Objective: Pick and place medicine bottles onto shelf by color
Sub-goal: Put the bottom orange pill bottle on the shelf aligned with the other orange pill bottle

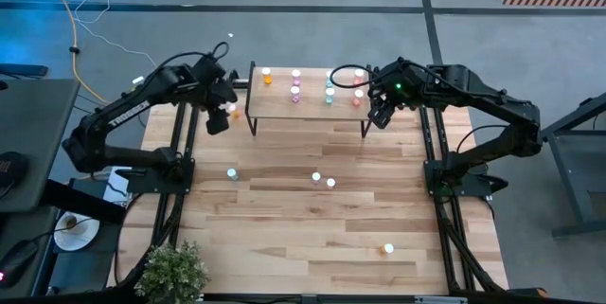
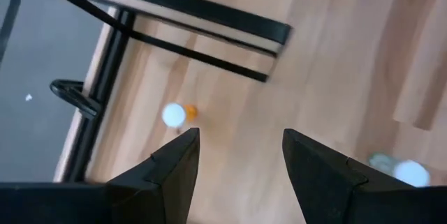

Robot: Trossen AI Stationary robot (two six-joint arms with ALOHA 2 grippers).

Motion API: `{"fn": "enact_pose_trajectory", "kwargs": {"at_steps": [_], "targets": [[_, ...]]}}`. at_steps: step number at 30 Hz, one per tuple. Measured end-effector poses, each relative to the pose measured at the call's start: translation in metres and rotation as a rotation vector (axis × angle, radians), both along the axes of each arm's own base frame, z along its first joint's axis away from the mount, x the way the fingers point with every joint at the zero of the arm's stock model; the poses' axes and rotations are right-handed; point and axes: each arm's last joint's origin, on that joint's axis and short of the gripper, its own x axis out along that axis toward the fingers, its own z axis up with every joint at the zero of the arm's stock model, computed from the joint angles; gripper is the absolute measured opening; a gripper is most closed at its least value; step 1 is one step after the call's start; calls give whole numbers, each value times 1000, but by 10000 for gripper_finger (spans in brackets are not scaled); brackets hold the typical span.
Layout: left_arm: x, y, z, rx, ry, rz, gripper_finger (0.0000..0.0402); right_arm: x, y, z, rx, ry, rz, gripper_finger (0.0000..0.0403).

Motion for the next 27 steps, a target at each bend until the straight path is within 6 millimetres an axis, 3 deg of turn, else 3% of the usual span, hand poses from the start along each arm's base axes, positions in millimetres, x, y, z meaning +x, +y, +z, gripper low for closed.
{"fn": "enact_pose_trajectory", "kwargs": {"at_steps": [9, 18, 27], "targets": [[2, -20, 4, -108, -54, 14, 195, -3, 6, -6, 26, 47, -30, 184], [5, -43, 13, -125, -132, -29, 195, -3, 27, -38, 8, 130, -22, 184], [13, -66, 18, -144, -174, -111, 195, -21, 53, -31, 39, 58, -67, 184]]}}
